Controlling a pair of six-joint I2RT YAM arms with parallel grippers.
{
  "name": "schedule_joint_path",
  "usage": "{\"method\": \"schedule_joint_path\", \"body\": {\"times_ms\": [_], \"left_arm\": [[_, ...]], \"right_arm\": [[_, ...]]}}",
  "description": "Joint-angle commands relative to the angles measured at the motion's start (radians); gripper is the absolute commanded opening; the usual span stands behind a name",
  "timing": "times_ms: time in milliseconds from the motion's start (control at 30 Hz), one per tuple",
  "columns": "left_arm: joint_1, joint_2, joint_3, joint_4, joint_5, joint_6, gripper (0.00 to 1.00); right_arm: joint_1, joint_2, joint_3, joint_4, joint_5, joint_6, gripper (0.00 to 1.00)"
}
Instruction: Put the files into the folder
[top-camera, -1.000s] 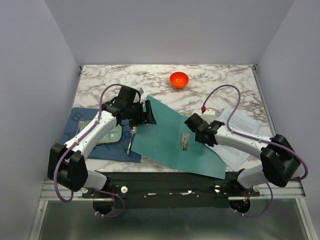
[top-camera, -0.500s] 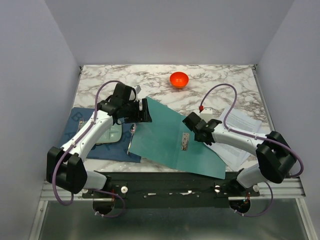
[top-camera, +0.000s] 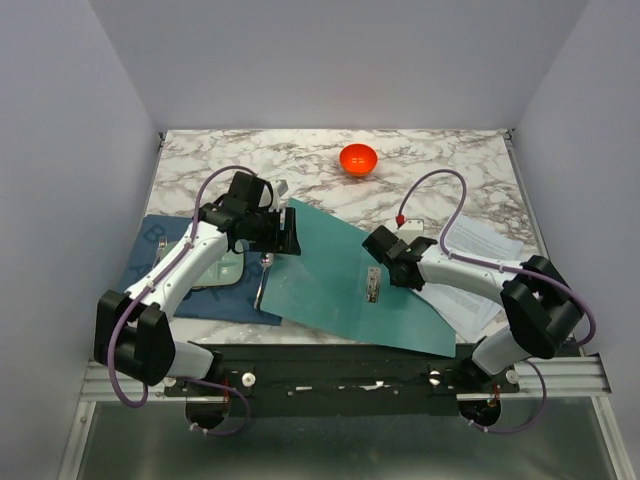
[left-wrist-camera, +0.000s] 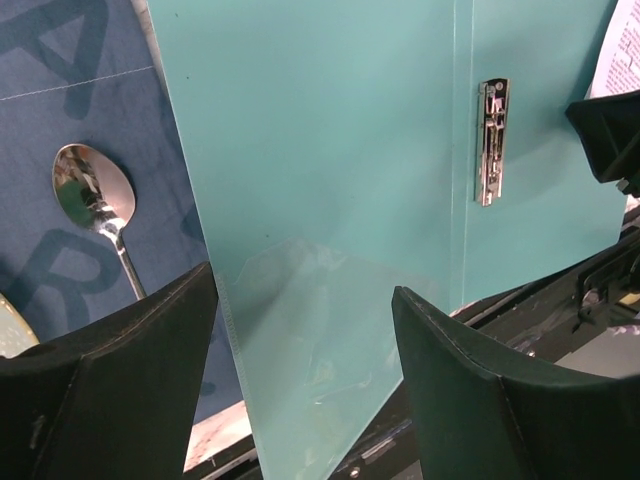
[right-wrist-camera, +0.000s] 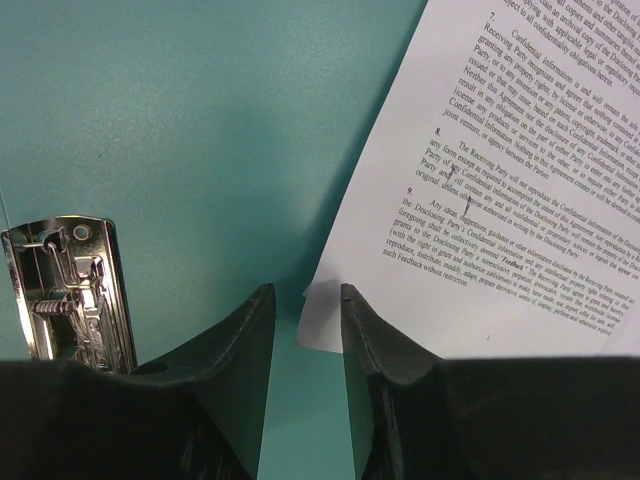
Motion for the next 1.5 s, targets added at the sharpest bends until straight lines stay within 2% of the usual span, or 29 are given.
{"method": "schedule_joint_path", "body": {"times_ms": [0, 200, 233, 367, 500, 600, 700, 833, 1033, 1233, 1267, 1333, 1367, 1433, 1467], "left_arm": [[0.001, -0.001, 0.012, -0.037, 0.014, 0.053, 0.78], [0.004, -0.022, 0.046, -0.093, -0.052, 0.091, 0.82], [0.005, -0.021, 0.060, -0.103, -0.069, 0.097, 0.82], [0.016, -0.024, 0.083, -0.140, -0.115, 0.122, 0.83], [0.027, -0.040, 0.100, -0.173, -0.161, 0.151, 0.88], [0.032, -0.056, 0.126, -0.189, -0.208, 0.177, 0.99], [0.042, -0.064, 0.137, -0.186, -0.218, 0.185, 0.99], [0.044, -0.071, 0.114, -0.169, -0.196, 0.173, 0.99], [0.044, -0.059, 0.111, -0.170, -0.185, 0.166, 0.99], [0.045, -0.059, 0.109, -0.170, -0.181, 0.168, 0.99], [0.045, -0.059, 0.111, -0.170, -0.181, 0.169, 0.99], [0.045, -0.056, 0.117, -0.173, -0.179, 0.169, 0.99], [0.045, -0.051, 0.120, -0.175, -0.176, 0.174, 0.99], [0.045, -0.044, 0.135, -0.183, -0.175, 0.180, 0.99], [0.045, -0.042, 0.140, -0.183, -0.172, 0.183, 0.99]], "right_arm": [[-0.004, 0.009, 0.023, -0.043, -0.002, 0.030, 0.39], [-0.004, 0.000, 0.029, -0.045, -0.001, 0.026, 0.19], [-0.004, 0.000, 0.031, -0.045, -0.002, 0.023, 0.12], [-0.004, -0.004, 0.040, -0.057, -0.001, 0.021, 0.01], [-0.004, -0.020, 0.046, -0.063, -0.004, 0.018, 0.01], [-0.001, -0.030, 0.054, -0.060, -0.021, 0.004, 0.01], [0.036, -0.049, 0.068, -0.037, -0.041, -0.019, 0.01], [0.196, -0.057, 0.135, 0.036, -0.056, -0.084, 0.01], [0.361, 0.002, 0.233, 0.105, -0.137, -0.112, 0.01], [0.395, 0.069, 0.304, 0.206, -0.277, -0.109, 0.01], [0.395, 0.074, 0.309, 0.216, -0.295, -0.115, 0.16], [0.393, 0.048, 0.295, 0.243, -0.317, -0.124, 0.36], [0.389, 0.025, 0.278, 0.250, -0.315, -0.123, 0.56], [0.351, -0.045, 0.176, 0.274, -0.305, -0.074, 0.73], [0.329, -0.138, 0.125, 0.280, -0.300, -0.050, 0.84]]}}
